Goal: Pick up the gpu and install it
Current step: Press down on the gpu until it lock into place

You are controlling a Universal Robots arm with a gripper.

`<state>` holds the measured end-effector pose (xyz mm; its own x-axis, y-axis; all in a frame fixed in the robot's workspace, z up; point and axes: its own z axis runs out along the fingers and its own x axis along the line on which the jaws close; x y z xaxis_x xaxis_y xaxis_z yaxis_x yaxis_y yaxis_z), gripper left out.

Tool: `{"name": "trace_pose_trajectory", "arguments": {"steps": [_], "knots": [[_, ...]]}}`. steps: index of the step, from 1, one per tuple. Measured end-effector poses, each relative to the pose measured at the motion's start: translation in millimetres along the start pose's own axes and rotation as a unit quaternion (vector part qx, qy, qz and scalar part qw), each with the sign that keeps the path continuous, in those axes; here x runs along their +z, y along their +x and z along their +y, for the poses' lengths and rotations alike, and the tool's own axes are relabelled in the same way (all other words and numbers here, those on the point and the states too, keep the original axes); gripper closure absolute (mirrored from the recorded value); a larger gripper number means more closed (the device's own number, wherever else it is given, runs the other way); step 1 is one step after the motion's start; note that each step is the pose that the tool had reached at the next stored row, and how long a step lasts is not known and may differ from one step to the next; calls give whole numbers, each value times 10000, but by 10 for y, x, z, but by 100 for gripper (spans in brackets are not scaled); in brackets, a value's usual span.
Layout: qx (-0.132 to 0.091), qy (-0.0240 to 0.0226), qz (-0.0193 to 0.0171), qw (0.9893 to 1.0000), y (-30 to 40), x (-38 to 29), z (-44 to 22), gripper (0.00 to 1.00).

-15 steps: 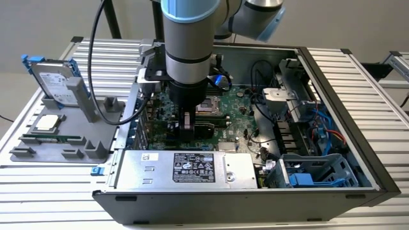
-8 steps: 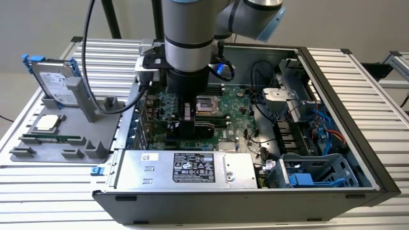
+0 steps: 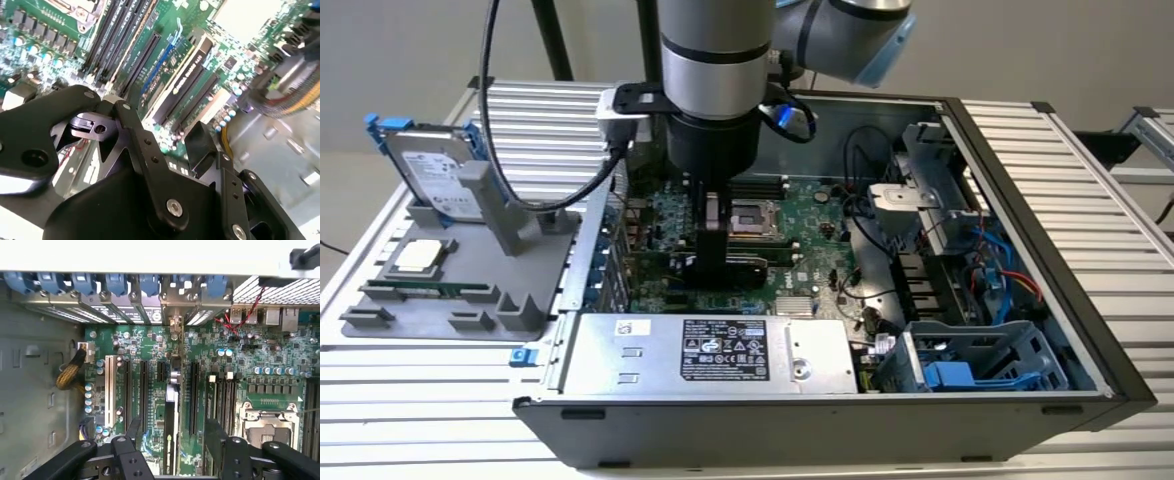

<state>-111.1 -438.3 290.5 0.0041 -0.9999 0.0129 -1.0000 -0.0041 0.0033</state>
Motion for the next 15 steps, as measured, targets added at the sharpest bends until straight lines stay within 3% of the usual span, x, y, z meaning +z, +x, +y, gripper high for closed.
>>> {"name": "trace_pose_trajectory", "arguments": {"steps": [2,5,6,15], "knots": [[1,0,1,10000,1,-64,1,0],[1,1,5,10000,1,-67,1,0],[1,1,8,10000,1,-67,1,100],[1,2,31,10000,0,-68,3,100]]}}
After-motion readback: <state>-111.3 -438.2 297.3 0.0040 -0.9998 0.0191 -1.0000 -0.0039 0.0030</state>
